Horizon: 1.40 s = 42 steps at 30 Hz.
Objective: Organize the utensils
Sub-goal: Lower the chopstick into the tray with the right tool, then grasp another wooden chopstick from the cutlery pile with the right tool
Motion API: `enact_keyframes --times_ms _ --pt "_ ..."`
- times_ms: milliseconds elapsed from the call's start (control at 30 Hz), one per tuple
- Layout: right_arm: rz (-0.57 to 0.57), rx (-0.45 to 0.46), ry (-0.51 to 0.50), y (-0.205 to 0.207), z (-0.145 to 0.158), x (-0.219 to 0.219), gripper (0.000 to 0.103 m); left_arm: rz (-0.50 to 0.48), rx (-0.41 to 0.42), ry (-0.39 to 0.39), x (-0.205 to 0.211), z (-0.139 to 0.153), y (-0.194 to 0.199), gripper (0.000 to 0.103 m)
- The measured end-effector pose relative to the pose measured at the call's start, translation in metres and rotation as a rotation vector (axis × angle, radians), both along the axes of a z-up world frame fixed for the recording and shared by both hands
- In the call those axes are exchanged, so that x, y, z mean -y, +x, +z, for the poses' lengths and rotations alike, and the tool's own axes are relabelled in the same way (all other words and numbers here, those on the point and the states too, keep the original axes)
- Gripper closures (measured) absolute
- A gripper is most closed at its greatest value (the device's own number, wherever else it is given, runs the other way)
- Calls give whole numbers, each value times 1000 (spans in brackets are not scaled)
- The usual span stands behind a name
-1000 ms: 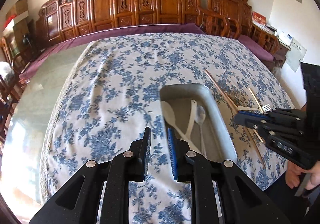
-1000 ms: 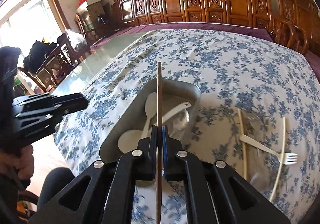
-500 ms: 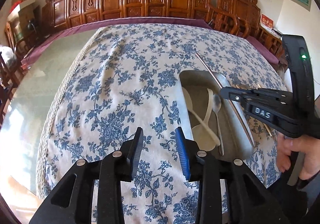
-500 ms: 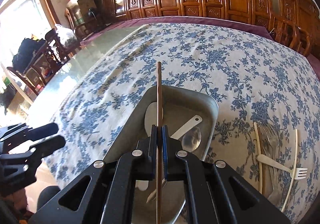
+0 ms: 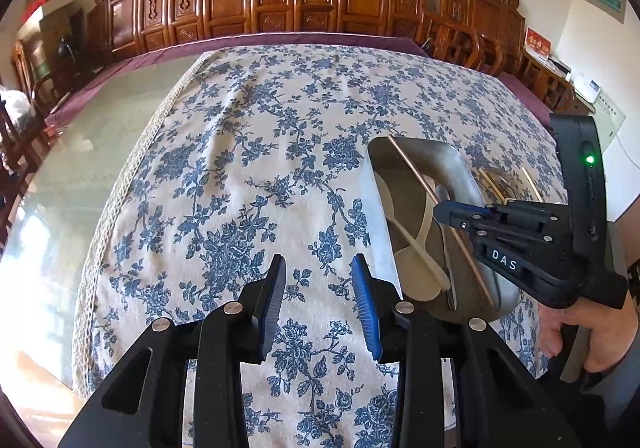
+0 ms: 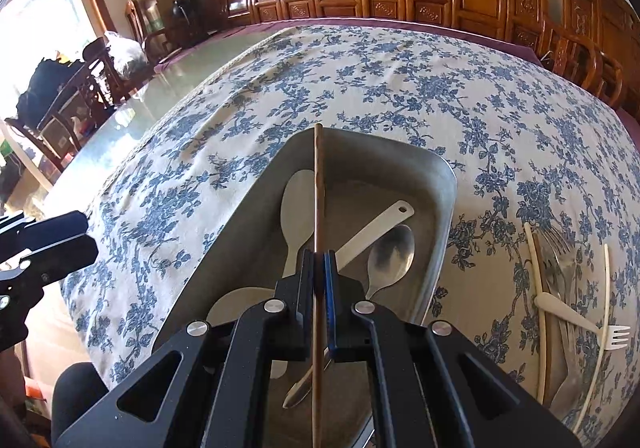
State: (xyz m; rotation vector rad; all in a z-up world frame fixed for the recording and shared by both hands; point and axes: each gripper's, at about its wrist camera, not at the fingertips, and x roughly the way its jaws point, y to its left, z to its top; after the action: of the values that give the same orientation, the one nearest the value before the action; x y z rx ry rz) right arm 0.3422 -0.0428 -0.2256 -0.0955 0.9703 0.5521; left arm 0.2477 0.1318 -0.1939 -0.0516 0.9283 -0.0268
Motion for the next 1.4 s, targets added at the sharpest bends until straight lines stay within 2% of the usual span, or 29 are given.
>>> enact_keyframes --times_ms 167,300,533,633,767,1000,1200,1400 --pt "14 30 23 -9 13 11 96 -8 13 8 5 4 -2 71" --pt "7 46 53 -21 26 36 96 -22 24 10 13 8 -5 70" --pt "-30 125 30 -44 44 110 96 -41 44 5 37 17 -4 57" --pt "-77 130 11 -46 41 145 94 -61 44 -8 56 19 0 52" --pt "-164 125 9 -39 36 196 83 -102 39 -10 89 20 4 51" --pt "-242 116 -51 -22 10 251 83 -138 29 -41 132 12 7 51" --pt "-277 91 -27 -14 -13 274 83 -158 4 -38 158 -3 10 51" --pt "-237 71 -48 -8 -28 262 83 -159 -14 -37 172 -12 14 51"
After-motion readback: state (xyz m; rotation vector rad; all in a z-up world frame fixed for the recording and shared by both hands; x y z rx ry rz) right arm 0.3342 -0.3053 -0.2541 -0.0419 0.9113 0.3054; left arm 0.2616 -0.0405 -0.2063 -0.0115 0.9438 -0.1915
